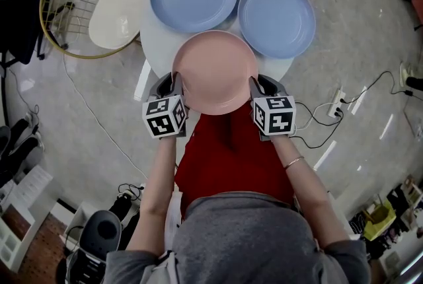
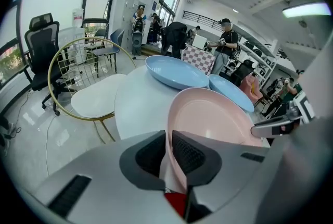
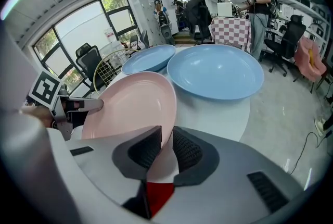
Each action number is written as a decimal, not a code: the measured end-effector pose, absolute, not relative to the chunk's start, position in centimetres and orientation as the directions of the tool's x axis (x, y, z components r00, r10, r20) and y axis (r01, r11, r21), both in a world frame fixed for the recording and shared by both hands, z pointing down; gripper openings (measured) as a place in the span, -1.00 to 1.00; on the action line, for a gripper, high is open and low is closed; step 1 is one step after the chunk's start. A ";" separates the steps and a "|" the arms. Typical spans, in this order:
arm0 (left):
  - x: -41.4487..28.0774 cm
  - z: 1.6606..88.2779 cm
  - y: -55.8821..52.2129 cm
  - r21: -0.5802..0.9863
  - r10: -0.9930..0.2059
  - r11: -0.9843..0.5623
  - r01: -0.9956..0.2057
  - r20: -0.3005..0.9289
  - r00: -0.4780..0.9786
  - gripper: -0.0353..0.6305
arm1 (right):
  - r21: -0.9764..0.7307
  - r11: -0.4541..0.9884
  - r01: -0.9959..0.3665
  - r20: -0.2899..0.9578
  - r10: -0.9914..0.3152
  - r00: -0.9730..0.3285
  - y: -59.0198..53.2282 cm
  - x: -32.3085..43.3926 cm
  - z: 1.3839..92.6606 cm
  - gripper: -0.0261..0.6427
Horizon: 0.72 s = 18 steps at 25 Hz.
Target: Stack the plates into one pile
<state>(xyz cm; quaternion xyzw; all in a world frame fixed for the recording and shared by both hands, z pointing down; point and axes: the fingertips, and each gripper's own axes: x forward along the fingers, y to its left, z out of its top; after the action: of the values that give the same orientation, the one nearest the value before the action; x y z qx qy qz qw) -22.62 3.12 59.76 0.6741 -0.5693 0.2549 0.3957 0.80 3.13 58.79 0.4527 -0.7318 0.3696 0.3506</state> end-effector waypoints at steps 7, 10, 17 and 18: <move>-22.5 58.5 3.9 0.243 -0.551 -0.041 -0.969 0.804 0.225 -0.76 | -0.247 0.304 -0.920 0.843 -0.401 -0.359 3.4 1.0 58.0 -0.69; -22.5 57.4 4.0 0.245 -0.553 -0.039 -0.969 0.802 0.225 -0.77 | -0.266 0.302 -0.915 0.833 -0.406 -0.376 3.3 0.9 57.2 -0.70; -22.4 54.9 3.0 0.228 -0.574 -0.025 -0.973 0.794 0.201 -0.77 | -0.297 0.292 -0.909 0.799 -0.445 -0.404 2.2 1.1 54.8 -0.71; -21.9 54.6 2.3 0.226 -0.575 -0.026 -0.974 0.794 0.199 -0.77 | -0.297 0.294 -0.909 0.796 -0.449 -0.405 1.5 1.5 54.4 -0.71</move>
<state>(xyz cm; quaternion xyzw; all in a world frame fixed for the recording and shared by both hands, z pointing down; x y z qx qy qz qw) -21.93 2.30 54.59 0.6690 -0.5787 0.2558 0.3900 1.53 1.51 54.39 0.4550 -0.7462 0.3820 0.3005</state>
